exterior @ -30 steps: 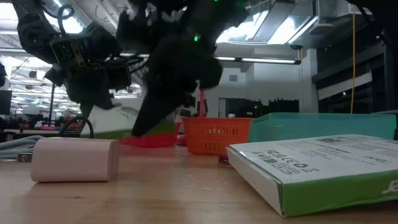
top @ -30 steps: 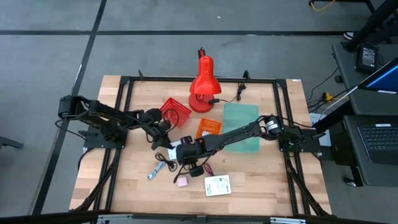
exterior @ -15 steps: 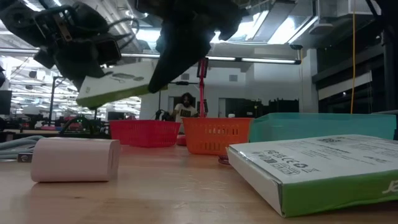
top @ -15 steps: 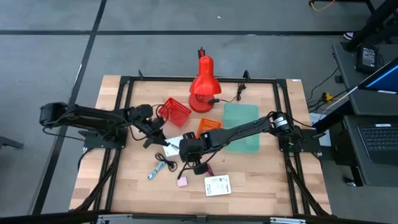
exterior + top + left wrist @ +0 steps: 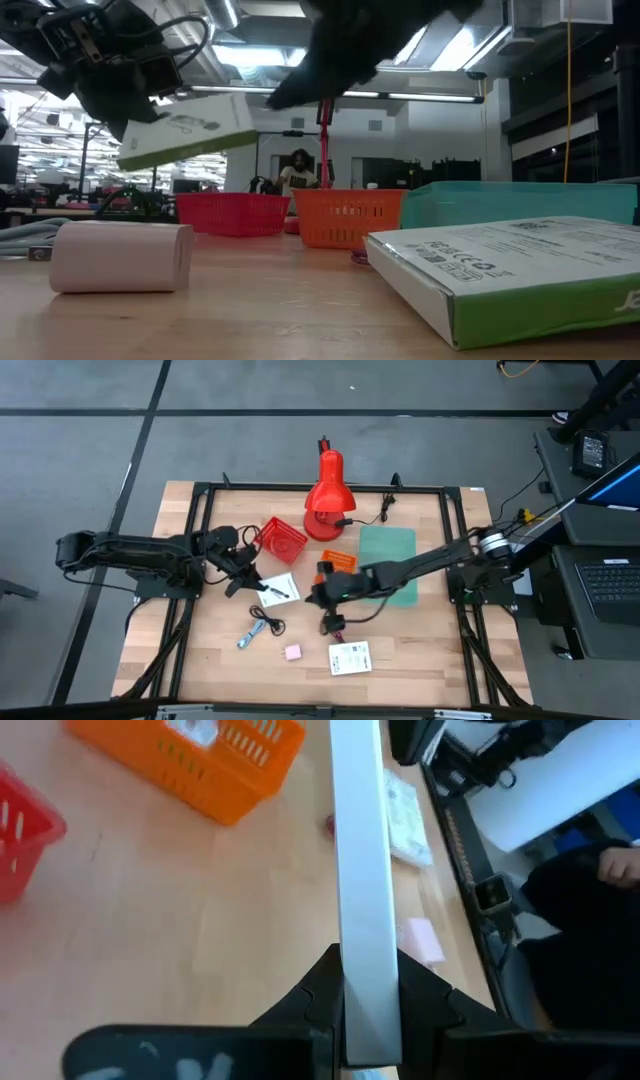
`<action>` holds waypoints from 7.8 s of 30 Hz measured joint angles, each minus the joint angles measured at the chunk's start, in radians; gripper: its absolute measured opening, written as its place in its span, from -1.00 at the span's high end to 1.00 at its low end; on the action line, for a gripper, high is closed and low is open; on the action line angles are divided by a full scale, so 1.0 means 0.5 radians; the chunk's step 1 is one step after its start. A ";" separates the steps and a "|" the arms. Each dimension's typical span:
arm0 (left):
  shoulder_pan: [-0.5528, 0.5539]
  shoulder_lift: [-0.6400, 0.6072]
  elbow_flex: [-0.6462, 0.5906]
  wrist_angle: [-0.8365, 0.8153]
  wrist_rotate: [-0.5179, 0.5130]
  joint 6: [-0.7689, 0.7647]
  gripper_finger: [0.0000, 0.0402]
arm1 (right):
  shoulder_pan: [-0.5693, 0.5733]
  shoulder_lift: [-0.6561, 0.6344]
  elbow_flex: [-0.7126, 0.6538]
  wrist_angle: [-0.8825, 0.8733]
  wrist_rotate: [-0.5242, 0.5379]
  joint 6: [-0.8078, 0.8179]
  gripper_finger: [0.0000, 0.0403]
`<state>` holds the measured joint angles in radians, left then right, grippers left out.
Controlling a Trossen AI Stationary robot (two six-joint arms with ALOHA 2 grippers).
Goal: Pick and place items into bin
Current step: Put the top card reader box into the red bin, then put the blue charger cable into the green bin
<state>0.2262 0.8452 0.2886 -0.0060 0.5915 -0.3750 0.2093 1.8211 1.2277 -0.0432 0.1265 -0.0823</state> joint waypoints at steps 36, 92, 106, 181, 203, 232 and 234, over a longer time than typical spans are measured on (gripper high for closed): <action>0.857 0.585 0.984 -1.089 -0.082 0.708 0.78 | -0.073 -0.605 -0.851 0.515 0.094 -0.175 1.00; 0.985 1.285 1.605 -1.838 -0.423 2.557 0.77 | -0.253 -1.125 -1.424 1.119 0.008 -0.062 1.00; 0.985 1.428 1.605 -1.862 -0.468 2.414 0.67 | -0.253 -1.123 -1.423 1.114 0.008 -0.054 1.00; -1.296 0.652 1.167 -1.451 -1.523 -0.371 0.99 | -0.053 -1.123 -1.422 1.048 0.008 0.003 1.00; -1.683 1.137 1.167 -1.416 -1.546 -1.417 0.66 | -0.054 -1.123 -1.422 1.039 0.008 0.001 1.00; -1.670 1.492 1.167 -1.384 -1.188 -1.637 0.26 | -0.061 -1.123 -1.422 0.974 0.011 -0.009 1.00; -1.662 1.543 1.167 -1.383 -1.152 -1.634 0.26 | -0.061 -1.123 -1.422 0.974 0.011 -0.009 1.00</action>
<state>-0.6049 1.6167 0.8722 -0.6976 0.0154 -1.1922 0.1787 1.2594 0.5167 0.4438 0.1322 -0.0870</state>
